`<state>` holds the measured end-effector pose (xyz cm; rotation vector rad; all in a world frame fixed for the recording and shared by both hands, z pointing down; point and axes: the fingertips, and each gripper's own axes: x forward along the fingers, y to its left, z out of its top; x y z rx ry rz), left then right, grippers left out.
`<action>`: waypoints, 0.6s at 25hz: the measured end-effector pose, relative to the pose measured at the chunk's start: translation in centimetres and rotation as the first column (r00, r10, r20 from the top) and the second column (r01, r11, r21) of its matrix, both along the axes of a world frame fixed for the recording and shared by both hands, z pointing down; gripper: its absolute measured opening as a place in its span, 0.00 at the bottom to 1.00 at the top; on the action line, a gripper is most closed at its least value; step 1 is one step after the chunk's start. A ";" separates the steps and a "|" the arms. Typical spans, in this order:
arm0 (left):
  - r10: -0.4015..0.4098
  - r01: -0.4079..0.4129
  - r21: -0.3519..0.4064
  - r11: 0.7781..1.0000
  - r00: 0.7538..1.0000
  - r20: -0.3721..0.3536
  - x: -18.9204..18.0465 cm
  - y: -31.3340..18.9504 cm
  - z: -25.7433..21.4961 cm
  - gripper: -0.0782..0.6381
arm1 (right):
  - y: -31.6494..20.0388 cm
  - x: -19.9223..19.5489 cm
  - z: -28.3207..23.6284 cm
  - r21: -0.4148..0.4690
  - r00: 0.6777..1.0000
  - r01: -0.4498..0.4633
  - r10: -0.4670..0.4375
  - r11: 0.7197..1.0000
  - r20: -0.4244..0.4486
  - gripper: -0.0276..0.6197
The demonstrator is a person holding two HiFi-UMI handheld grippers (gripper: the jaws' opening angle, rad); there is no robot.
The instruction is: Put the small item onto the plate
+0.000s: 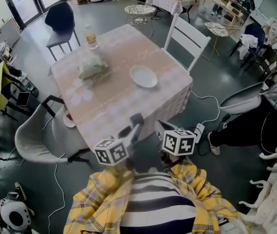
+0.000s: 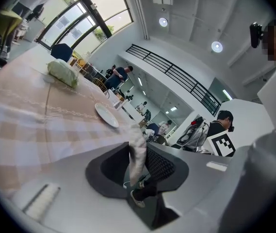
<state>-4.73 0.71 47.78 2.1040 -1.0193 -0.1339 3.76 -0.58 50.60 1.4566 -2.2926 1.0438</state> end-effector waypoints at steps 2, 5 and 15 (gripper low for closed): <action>0.025 -0.025 -0.004 1.000 1.000 -0.006 -0.5 -0.6 0.0 0.23 | -0.4 -0.5 0.2 -0.005 1.000 -0.028 0.028 1.000 -0.001 0.04; 0.069 -0.070 -0.008 0.998 0.998 -0.013 -1.1 -1.5 0.0 0.23 | -0.8 -1.4 0.4 -0.014 0.998 -0.066 0.066 0.998 -0.005 0.04; 0.151 -0.153 -0.039 0.987 0.988 -0.041 -1.5 -2.9 1.6 0.23 | -2.0 -2.1 0.4 -0.012 0.990 -0.140 0.139 0.990 -0.033 0.04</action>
